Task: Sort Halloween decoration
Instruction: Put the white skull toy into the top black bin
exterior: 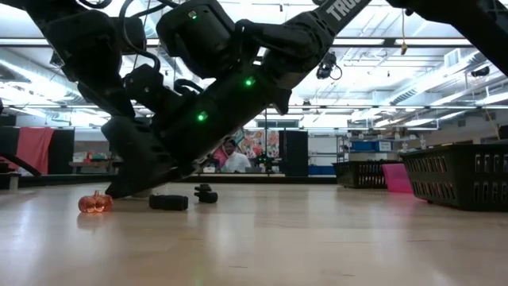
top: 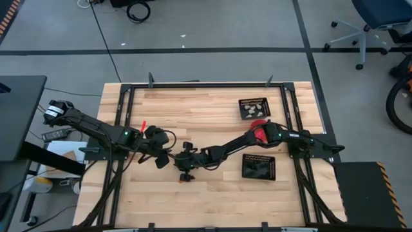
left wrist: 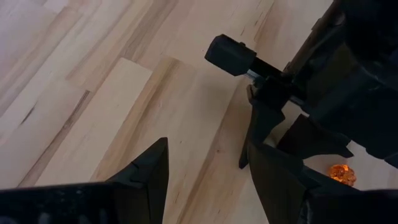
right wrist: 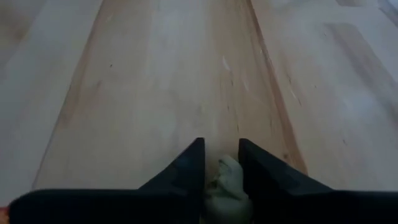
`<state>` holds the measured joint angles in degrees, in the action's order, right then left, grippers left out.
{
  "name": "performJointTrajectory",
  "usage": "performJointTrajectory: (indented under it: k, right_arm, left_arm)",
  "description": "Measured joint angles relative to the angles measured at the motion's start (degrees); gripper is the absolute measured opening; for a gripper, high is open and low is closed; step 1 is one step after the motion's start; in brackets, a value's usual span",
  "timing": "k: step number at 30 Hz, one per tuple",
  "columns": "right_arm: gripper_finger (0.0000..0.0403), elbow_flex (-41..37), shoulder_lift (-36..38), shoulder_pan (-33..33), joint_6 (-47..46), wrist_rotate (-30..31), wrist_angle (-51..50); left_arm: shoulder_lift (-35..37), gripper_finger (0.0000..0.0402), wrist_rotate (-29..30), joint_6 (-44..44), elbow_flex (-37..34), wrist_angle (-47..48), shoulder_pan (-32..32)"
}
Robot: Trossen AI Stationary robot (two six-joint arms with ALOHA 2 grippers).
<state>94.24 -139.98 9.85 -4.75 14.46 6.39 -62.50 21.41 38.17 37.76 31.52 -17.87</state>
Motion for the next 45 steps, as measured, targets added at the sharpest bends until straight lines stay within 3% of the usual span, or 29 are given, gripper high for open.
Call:
performJointTrajectory:
  k: [10,21,45]
  right_arm:
    - [0.0091,-0.2,1.8,-0.1,1.3,-0.9,-4.0]
    - [0.0090,-0.6,6.9,-0.1,3.4,-0.2,-17.5]
    - [0.0089,-0.5,10.8,-0.6,2.6,20.4,-48.1]
  left_arm:
    - [0.0,0.0192,0.0,0.0,0.0,-0.1,0.0]
    - [0.0,0.0192,0.0,0.0,0.0,-0.4,0.0]
    - [0.0,0.0192,0.0,0.0,0.0,-0.9,0.0]
